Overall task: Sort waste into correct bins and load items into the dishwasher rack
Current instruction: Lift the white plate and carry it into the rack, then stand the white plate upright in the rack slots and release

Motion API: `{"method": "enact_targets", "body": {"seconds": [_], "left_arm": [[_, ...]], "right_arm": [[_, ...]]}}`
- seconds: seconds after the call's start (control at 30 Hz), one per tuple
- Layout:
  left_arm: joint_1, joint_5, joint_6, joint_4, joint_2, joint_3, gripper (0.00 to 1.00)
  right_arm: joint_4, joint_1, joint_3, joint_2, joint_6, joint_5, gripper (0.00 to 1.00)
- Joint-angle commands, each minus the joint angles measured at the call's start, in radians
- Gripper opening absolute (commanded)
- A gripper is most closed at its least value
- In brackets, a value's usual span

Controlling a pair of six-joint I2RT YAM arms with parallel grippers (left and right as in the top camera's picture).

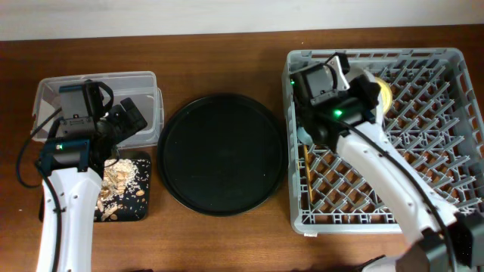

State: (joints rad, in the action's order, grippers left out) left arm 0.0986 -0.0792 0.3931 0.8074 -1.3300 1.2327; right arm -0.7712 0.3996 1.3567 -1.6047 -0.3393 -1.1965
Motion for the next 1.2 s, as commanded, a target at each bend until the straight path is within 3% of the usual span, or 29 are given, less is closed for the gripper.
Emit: {"method": "enact_targets", "body": {"seconds": [0.0, 0.03, 0.07, 0.13, 0.2, 0.23, 0.3, 0.4, 0.47, 0.53, 0.63, 1.17], "left_arm": [[0.003, 0.0, -0.005, -0.002, 0.003, 0.013, 0.99], [0.003, 0.0, -0.005, -0.002, 0.003, 0.013, 0.99], [0.003, 0.0, -0.005, -0.002, 0.003, 0.013, 0.99], [0.003, 0.0, -0.005, -0.002, 0.003, 0.013, 0.99], [0.003, 0.0, -0.005, -0.002, 0.003, 0.013, 0.99], [0.003, 0.0, -0.005, -0.002, 0.003, 0.013, 0.99], [0.003, 0.0, -0.005, -0.002, 0.003, 0.013, 0.99], [0.003, 0.0, -0.005, -0.002, 0.003, 0.013, 0.99], [0.003, 0.0, -0.005, -0.002, 0.003, 0.013, 0.99], [0.003, 0.0, -0.005, -0.002, 0.003, 0.013, 0.99], [0.003, 0.0, -0.005, -0.002, 0.003, 0.013, 0.99], [0.003, 0.0, -0.005, -0.002, 0.003, 0.013, 0.99]], "right_arm": [[0.001, -0.003, 0.003, -0.048, 0.041, 0.02, 0.04], [0.001, -0.004, 0.003, -0.056, 0.041, 0.056, 0.07], [0.004, -0.004, 0.003, -0.058, 0.041, 0.071, 0.24], [0.004, -0.004, 0.003, -0.058, 0.041, 0.071, 0.4], [0.004, -0.004, 0.003, -0.057, 0.041, 0.071, 0.83], [0.004, -0.004, 0.003, -0.057, 0.042, 0.071, 0.98], [0.007, -0.004, 0.003, -0.049, 0.049, 0.071, 0.98], [0.011, -0.003, 0.008, 0.032, 0.192, 0.135, 0.98], [0.011, -0.004, 0.009, 0.111, 0.223, 0.404, 0.98], [0.012, -0.016, 0.009, 0.224, 0.222, 0.809, 0.98], [-0.024, -0.027, 0.009, 0.299, 0.222, 0.991, 0.98], [-0.042, -0.027, 0.008, 0.278, 0.222, 0.991, 0.98]]}}
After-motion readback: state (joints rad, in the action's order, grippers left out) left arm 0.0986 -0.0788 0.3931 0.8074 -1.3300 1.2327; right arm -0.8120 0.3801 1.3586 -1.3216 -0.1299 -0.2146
